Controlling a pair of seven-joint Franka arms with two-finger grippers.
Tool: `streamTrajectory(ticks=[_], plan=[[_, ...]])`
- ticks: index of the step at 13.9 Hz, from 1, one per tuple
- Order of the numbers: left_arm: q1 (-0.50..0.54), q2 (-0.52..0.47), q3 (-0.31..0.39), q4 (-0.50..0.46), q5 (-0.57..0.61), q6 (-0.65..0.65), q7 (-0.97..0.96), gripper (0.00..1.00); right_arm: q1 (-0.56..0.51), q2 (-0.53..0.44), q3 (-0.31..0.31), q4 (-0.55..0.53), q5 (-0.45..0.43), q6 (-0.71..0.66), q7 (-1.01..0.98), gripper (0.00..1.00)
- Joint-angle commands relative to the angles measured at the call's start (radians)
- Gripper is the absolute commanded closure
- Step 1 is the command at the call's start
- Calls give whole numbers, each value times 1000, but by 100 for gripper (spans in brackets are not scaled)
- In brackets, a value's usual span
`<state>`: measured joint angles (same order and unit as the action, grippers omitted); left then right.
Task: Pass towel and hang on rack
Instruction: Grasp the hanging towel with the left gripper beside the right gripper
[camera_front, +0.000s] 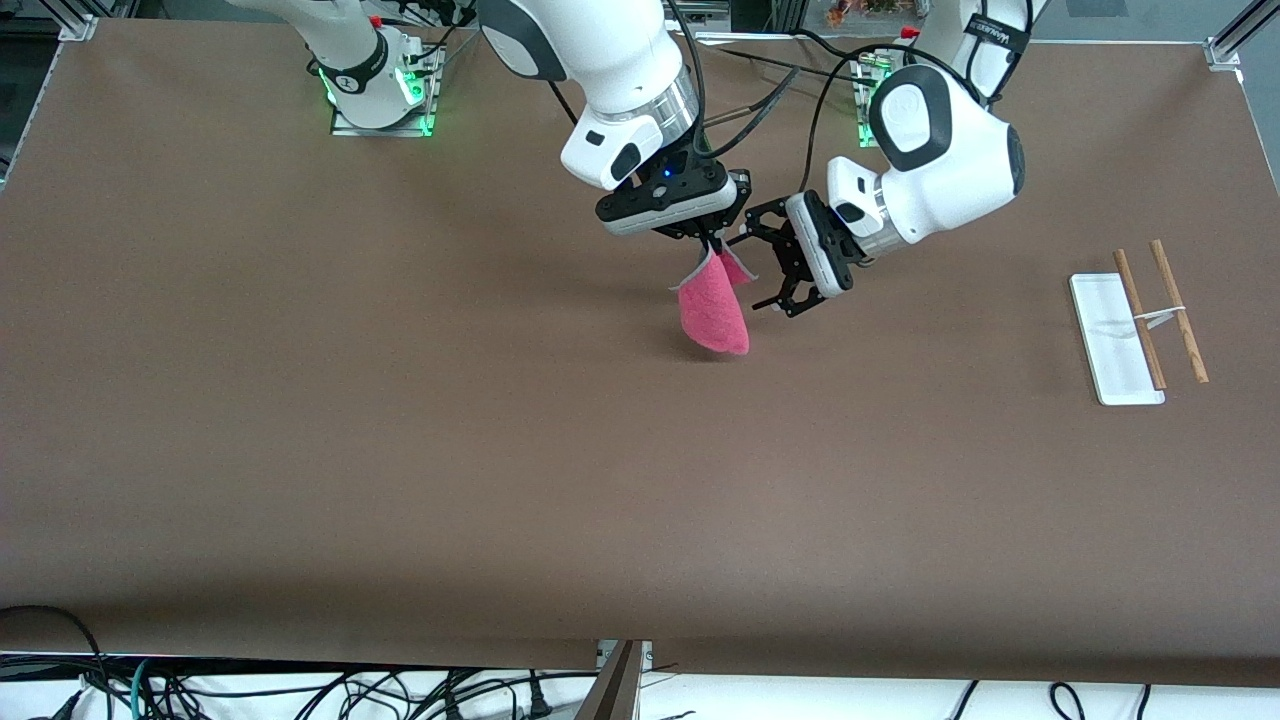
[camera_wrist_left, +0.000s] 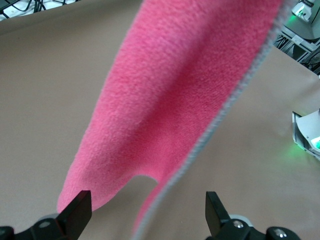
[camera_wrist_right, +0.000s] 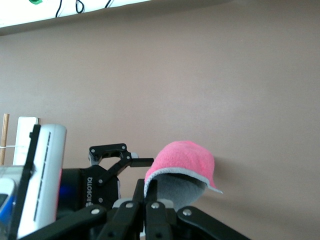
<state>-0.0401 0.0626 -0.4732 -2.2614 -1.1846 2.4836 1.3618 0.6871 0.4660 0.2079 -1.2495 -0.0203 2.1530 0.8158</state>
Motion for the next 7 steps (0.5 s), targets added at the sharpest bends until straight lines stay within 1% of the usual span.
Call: streamTrajectory(ticks=[1,2,3,4,5,6,7], plan=[[0,-3,-76,-21,-84,117,33,5,8,8,-5,30,-16,-5,14,100],[0,3,-96,-21,-89,154,39,29,8,8,-5,30,-16,-5,14,100],[0,16,-99,-18,-90,161,40,54,8,8,-5,30,-16,-5,14,100],[0,22,-99,-14,-90,162,42,59,8,8,-5,30,-16,-5,14,100],[0,28,-97,-10,-90,162,46,60,8,8,-5,30,-16,-5,14,100],[2,26,-97,-10,-90,162,46,79,8,8,-5,30,-16,-5,14,100],[5,26,-99,-10,-90,162,46,91,8,8,-5,30,-16,-4,14,100]])
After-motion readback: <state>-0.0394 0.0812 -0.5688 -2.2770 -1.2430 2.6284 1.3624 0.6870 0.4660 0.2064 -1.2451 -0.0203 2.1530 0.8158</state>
